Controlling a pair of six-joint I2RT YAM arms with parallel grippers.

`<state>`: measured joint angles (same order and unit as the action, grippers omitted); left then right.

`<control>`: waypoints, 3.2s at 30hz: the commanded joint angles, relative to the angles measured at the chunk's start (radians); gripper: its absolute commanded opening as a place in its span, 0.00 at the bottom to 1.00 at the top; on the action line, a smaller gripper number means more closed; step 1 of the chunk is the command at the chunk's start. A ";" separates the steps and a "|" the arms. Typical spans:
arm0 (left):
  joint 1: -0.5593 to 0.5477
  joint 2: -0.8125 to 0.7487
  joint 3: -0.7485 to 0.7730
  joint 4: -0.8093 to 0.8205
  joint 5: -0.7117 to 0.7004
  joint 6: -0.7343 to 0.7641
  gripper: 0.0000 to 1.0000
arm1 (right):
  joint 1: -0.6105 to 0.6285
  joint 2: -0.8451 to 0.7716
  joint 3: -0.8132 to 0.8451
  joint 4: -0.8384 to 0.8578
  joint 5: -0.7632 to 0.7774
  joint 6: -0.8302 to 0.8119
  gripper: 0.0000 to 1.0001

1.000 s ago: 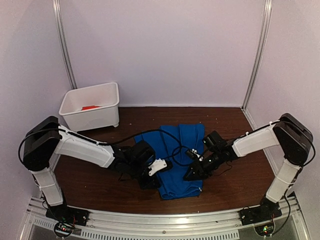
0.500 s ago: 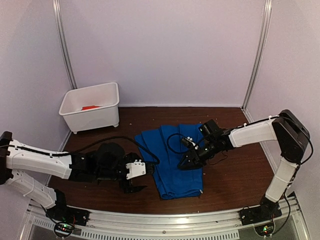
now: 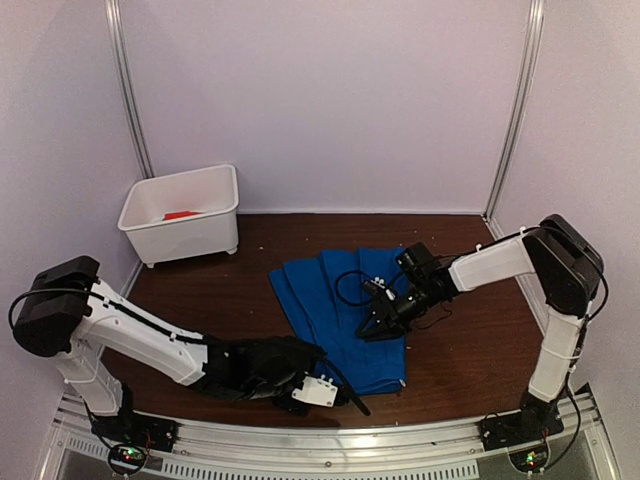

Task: Fold and stack the mixed laundry pile
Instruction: Pick up the rectangle-folded skirt from the center of the board, then fold the rectangle-folded skirt at the center of the board.

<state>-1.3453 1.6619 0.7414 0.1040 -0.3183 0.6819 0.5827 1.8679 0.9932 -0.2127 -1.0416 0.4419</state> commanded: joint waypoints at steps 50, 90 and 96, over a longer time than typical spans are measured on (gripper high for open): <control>0.090 -0.169 0.397 -0.537 0.562 -0.379 0.00 | -0.064 0.466 0.784 -0.514 0.195 -0.468 0.47; 0.514 0.252 0.614 -0.262 0.257 -0.397 0.29 | -0.240 0.255 0.817 -0.468 0.313 -0.252 0.54; 0.542 0.218 0.680 -0.375 0.137 -0.510 0.48 | -0.274 0.089 0.729 -0.467 0.338 -0.198 0.57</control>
<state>-0.8295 1.9087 1.3605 -0.2443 -0.0704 0.2691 0.2871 2.0911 1.7775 -0.7006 -0.7345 0.1802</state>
